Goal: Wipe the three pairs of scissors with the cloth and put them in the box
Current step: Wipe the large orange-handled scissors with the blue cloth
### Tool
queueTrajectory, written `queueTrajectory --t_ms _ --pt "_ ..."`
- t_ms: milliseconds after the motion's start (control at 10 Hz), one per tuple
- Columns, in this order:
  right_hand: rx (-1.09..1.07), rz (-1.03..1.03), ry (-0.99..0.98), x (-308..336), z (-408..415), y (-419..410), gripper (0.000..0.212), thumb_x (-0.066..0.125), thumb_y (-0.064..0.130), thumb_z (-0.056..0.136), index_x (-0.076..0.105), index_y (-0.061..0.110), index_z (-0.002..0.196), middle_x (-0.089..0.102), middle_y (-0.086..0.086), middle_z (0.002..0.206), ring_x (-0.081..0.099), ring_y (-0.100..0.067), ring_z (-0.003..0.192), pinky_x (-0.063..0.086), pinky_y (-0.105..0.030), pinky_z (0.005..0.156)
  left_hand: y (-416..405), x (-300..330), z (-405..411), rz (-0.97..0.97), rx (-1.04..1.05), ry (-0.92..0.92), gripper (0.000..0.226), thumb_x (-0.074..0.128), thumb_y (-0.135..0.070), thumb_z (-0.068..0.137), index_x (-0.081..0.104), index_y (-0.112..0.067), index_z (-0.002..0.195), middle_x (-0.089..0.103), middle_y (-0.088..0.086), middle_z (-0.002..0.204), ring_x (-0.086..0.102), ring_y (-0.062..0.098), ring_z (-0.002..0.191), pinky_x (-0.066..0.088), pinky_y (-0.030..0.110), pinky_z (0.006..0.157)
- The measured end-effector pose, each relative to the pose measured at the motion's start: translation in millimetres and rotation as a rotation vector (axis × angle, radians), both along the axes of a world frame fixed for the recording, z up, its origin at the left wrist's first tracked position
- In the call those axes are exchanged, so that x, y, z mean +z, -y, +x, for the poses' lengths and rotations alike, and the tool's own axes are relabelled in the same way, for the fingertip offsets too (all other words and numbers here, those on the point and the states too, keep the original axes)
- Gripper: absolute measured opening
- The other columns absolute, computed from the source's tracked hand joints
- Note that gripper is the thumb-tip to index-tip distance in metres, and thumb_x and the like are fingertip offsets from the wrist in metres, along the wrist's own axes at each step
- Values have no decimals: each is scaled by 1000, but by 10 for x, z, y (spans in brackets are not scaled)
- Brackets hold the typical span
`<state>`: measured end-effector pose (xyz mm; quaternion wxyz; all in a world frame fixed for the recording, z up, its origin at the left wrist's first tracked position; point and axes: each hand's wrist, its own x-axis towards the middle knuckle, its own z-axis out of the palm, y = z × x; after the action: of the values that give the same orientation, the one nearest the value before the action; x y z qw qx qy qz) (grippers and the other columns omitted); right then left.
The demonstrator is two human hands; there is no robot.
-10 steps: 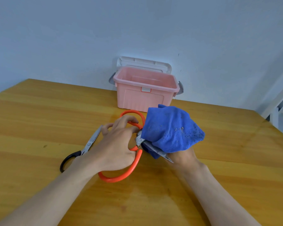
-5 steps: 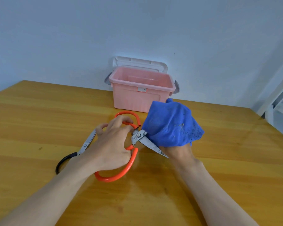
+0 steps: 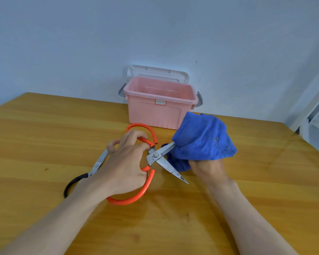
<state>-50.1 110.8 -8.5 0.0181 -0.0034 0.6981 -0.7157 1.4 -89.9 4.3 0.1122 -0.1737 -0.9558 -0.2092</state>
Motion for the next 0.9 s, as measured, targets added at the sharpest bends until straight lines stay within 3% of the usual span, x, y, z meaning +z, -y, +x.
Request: queueTrajectory --t_ms 100,200,300,400,500,600,700,800,900 --pt "-72 -13 286 118 25 143 55 66 22 73 14 35 59 61 8 68 59 -11 68 54 -30 77 -16 -18 -1 19 -12 8 50 68 -23 76 53 -26 124 22 -18 133 15 1 136 6 34 110" --pt "-135 188 71 41 29 45 48 65 17 83 40 26 43 46 4 54 44 -17 56 46 -44 60 -8 -13 7 25 -16 17 49 68 -25 78 54 -25 124 22 -18 134 17 1 135 6 34 111" --pt "20 -425 83 -14 67 -29 74 34 16 104 67 26 38 66 7 52 63 -11 47 55 -27 48 16 -22 6 43 -59 63 46 67 -21 79 54 -27 122 21 -20 135 17 -1 133 5 35 115" --pt "37 -451 96 -21 98 17 80 23 13 107 73 27 45 70 9 57 68 -4 53 56 -22 49 38 -24 3 56 -102 85 41 68 -21 81 54 -28 118 18 -24 129 15 -7 121 5 30 111" --pt "21 -273 15 6 74 -46 71 22 13 107 77 30 65 69 15 58 68 -1 54 54 -20 50 24 -19 -19 98 -108 96 41 67 -18 82 54 -27 120 18 -24 128 13 -10 115 4 25 105" --pt "175 -133 -96 -15 -4 -107 58 31 15 107 75 44 84 69 8 65 61 12 57 49 -12 57 23 -9 -25 111 -108 118 45 66 -17 83 53 -27 125 20 -23 133 14 -9 119 3 25 106" --pt "55 294 -176 -172 -169 -120 26 60 18 98 54 41 108 55 17 64 55 11 63 42 -16 62 22 -10 -28 115 -102 123 42 66 -18 82 55 -29 121 21 -22 134 17 -3 129 3 25 106" --pt "95 -241 14 -52 -70 -125 16 46 15 104 61 19 108 67 12 62 66 -2 60 53 -21 52 28 -20 -28 92 -99 120 43 67 -20 83 54 -27 123 20 -21 136 15 -6 123 4 28 109" --pt "2 -625 30 12 -2 -96 15 71 32 74 77 19 79 71 5 63 69 -6 59 55 -20 49 30 -33 -38 45 -81 87 44 67 -24 83 53 -26 125 20 -19 136 16 -5 124 3 34 113"
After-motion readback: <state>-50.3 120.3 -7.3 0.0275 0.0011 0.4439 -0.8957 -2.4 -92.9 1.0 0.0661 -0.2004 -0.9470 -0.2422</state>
